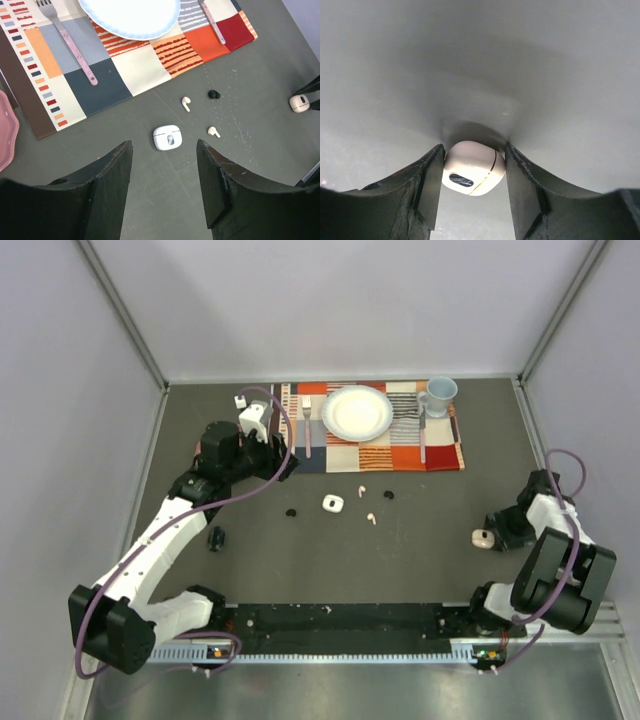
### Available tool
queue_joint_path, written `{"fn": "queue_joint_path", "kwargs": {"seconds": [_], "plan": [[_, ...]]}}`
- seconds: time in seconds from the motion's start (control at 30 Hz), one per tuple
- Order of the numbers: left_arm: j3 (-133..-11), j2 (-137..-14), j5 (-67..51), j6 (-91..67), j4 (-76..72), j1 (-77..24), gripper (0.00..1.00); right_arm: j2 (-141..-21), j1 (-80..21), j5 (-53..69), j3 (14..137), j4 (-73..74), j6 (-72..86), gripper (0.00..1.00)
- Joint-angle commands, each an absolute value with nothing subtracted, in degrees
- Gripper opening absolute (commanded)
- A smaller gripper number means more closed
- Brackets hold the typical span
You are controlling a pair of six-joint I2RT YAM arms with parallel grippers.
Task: Insert the wireless bluetooth earbuds into the charging case
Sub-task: Move the charging case to the corner of the board.
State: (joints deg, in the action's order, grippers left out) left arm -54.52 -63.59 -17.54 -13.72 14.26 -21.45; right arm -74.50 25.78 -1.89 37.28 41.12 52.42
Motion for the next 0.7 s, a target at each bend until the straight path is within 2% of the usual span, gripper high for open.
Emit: {"fn": "queue_joint_path", "kwargs": {"seconds": [0.0, 0.23, 0.4, 0.53, 0.67], "plan": [[-54.6, -62.5, -19.2, -14.8, 13.1, -21.2, 0.59, -77.7, 22.1, 3.5, 43.3, 29.3, 39.0, 0.48], [-54.2, -62.5, -19.7, -14.9, 13.1, -21.2, 0.59, -87.3, 7.5, -1.4, 55.5, 31.9, 21.7, 0.53], [-54.2, -62.2, -19.8, -14.8, 13.3, -21.2, 0.58, -96.9, 0.8, -4.0, 65.0, 36.4, 9.4, 0.58], [-54.5, -62.4, -19.8, -14.5, 13.6, -21.2, 0.58, -100.5, -2.6, -8.7, 67.5, 37.4, 8.2, 0.60], [-54.8, -62.8, -19.7, -14.2, 14.2, -21.2, 0.58, -98.6, -3.6, -15.3, 69.3, 37.5, 11.5, 0.66]]}}
